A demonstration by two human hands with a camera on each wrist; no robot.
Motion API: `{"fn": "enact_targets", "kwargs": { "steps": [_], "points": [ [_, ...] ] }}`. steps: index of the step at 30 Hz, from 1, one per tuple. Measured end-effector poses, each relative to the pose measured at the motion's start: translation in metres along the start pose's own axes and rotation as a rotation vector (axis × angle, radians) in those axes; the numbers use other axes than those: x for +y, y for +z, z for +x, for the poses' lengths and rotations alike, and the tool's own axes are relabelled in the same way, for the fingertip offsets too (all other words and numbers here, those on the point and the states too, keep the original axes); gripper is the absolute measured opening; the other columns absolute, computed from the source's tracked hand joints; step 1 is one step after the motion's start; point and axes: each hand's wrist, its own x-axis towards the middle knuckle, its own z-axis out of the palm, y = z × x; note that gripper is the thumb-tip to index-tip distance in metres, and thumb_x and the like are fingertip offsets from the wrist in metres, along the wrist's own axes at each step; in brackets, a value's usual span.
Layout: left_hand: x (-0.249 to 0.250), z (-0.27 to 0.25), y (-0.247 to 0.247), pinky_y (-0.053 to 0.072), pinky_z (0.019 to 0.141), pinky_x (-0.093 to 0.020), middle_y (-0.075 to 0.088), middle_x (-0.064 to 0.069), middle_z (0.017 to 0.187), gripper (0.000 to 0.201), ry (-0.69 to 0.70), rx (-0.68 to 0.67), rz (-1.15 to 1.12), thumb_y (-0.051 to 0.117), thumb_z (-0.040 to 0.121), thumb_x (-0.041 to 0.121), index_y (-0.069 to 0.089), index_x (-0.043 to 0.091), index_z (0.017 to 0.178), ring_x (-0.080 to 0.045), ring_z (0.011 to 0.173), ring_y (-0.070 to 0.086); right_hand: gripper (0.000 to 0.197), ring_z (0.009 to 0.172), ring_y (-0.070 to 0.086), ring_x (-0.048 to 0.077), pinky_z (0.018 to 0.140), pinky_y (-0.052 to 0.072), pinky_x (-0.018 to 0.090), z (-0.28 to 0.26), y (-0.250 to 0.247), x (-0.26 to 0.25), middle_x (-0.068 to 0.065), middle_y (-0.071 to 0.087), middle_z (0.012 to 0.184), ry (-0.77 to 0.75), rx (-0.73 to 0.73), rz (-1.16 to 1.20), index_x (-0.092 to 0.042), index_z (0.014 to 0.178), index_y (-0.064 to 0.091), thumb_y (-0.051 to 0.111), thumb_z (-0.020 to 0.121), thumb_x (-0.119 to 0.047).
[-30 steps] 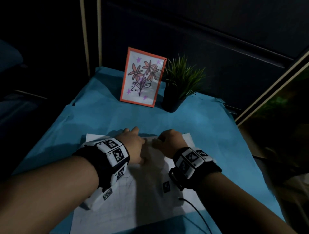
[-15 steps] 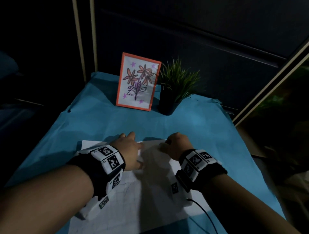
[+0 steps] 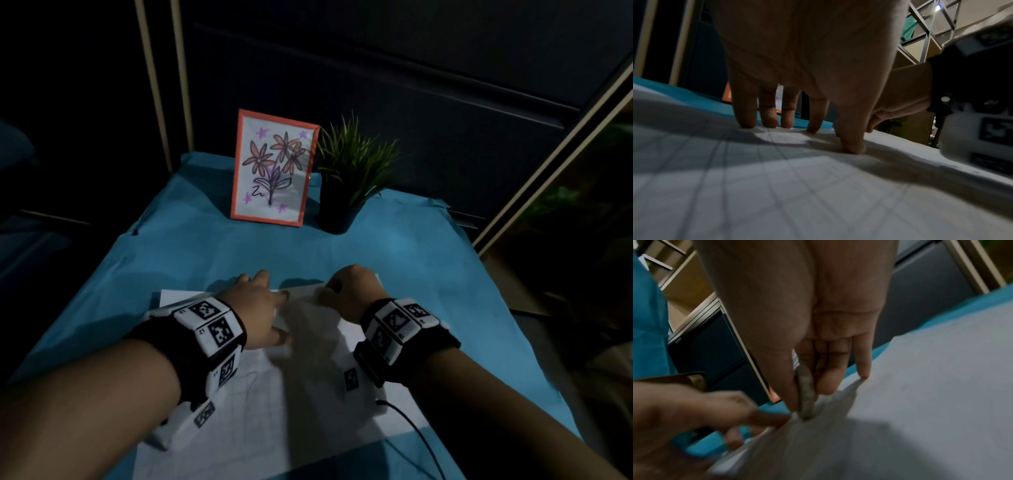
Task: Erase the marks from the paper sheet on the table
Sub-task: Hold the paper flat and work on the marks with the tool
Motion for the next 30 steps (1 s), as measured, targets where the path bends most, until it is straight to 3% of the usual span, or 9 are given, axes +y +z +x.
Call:
{"fn": "enact_targets", "kwargs": {
  "steps": [3, 6, 9, 15, 20, 24, 27, 30],
  "points": [
    [0.001, 0.0, -0.001, 0.036, 0.104, -0.037, 0.033, -0.007, 0.13, 0.072, -0.004, 0.004, 0.008, 0.056, 0.085, 0.059, 0.032, 0.032, 0.147, -0.029, 0.122, 0.036, 0.02, 0.076, 0.056, 0.02, 0.063, 0.036, 0.023, -0.003, 0.008, -0.009, 0.007, 0.059, 0.079, -0.038, -0.056, -0.008, -0.01, 0.078, 0.067, 0.067, 0.082, -0.03],
    [0.002, -0.001, 0.0, 0.036, 0.103, -0.037, 0.034, -0.007, 0.129, 0.071, 0.001, 0.001, 0.013, 0.054, 0.086, 0.06, 0.031, 0.033, 0.147, -0.029, 0.121, 0.036, 0.026, 0.086, 0.06, 0.026, 0.065, 0.037, 0.024, 0.001, 0.001, 0.005, 0.011, 0.065, 0.094, 0.052, -0.037, -0.042, -0.007, 0.089, 0.067, 0.067, 0.082, -0.032],
    [0.002, -0.002, 0.0, 0.036, 0.103, -0.039, 0.033, -0.007, 0.13, 0.072, -0.003, -0.005, 0.017, 0.053, 0.086, 0.061, 0.029, 0.033, 0.148, -0.029, 0.121, 0.036, 0.028, 0.093, 0.061, 0.03, 0.066, 0.038, 0.025, 0.002, -0.007, 0.011, 0.014, 0.064, 0.095, 0.083, -0.005, -0.049, -0.005, 0.093, 0.066, 0.066, 0.082, -0.031],
    [0.001, -0.002, 0.0, 0.037, 0.103, -0.039, 0.033, -0.006, 0.129, 0.072, -0.004, -0.002, 0.017, 0.054, 0.086, 0.062, 0.03, 0.033, 0.147, -0.027, 0.12, 0.035, 0.021, 0.077, 0.056, 0.021, 0.061, 0.037, 0.023, 0.0, 0.005, -0.006, 0.007, 0.059, 0.08, 0.002, -0.08, -0.029, -0.013, 0.076, 0.061, 0.068, 0.081, -0.032],
    [0.003, -0.003, 0.001, 0.036, 0.104, -0.039, 0.03, -0.006, 0.135, 0.076, -0.019, -0.022, 0.03, 0.05, 0.088, 0.063, 0.022, 0.032, 0.151, -0.028, 0.125, 0.034, 0.027, 0.089, 0.06, 0.028, 0.065, 0.039, 0.026, 0.0, -0.008, 0.014, 0.014, 0.065, 0.1, 0.089, -0.011, -0.045, -0.005, 0.093, 0.066, 0.065, 0.083, -0.03],
    [0.004, -0.006, -0.001, 0.039, 0.101, -0.04, 0.034, -0.007, 0.128, 0.071, -0.002, 0.003, -0.017, 0.056, 0.086, 0.057, 0.031, 0.028, 0.145, -0.027, 0.122, 0.036, 0.027, 0.097, 0.06, 0.032, 0.071, 0.041, 0.028, -0.008, -0.001, 0.0, 0.017, 0.066, 0.102, -0.072, 0.006, -0.085, -0.004, 0.095, 0.067, 0.059, 0.088, -0.029],
    [0.002, -0.01, 0.0, 0.039, 0.101, -0.037, 0.036, -0.003, 0.126, 0.077, 0.02, 0.013, -0.054, 0.062, 0.078, 0.063, 0.034, 0.027, 0.14, -0.023, 0.123, 0.037, 0.026, 0.099, 0.06, 0.03, 0.075, 0.043, 0.028, -0.01, 0.004, -0.007, 0.014, 0.065, 0.106, -0.145, -0.023, -0.062, -0.01, 0.1, 0.069, 0.061, 0.088, -0.032],
    [0.001, -0.01, 0.0, 0.035, 0.107, -0.037, 0.036, -0.001, 0.14, 0.076, 0.024, 0.03, 0.016, 0.057, 0.082, 0.064, 0.031, 0.029, 0.144, -0.021, 0.132, 0.031, 0.027, 0.102, 0.057, 0.028, 0.078, 0.04, 0.025, -0.006, -0.001, -0.003, 0.012, 0.061, 0.11, -0.162, -0.029, -0.109, -0.014, 0.106, 0.068, 0.061, 0.089, -0.033]
  ]
}}
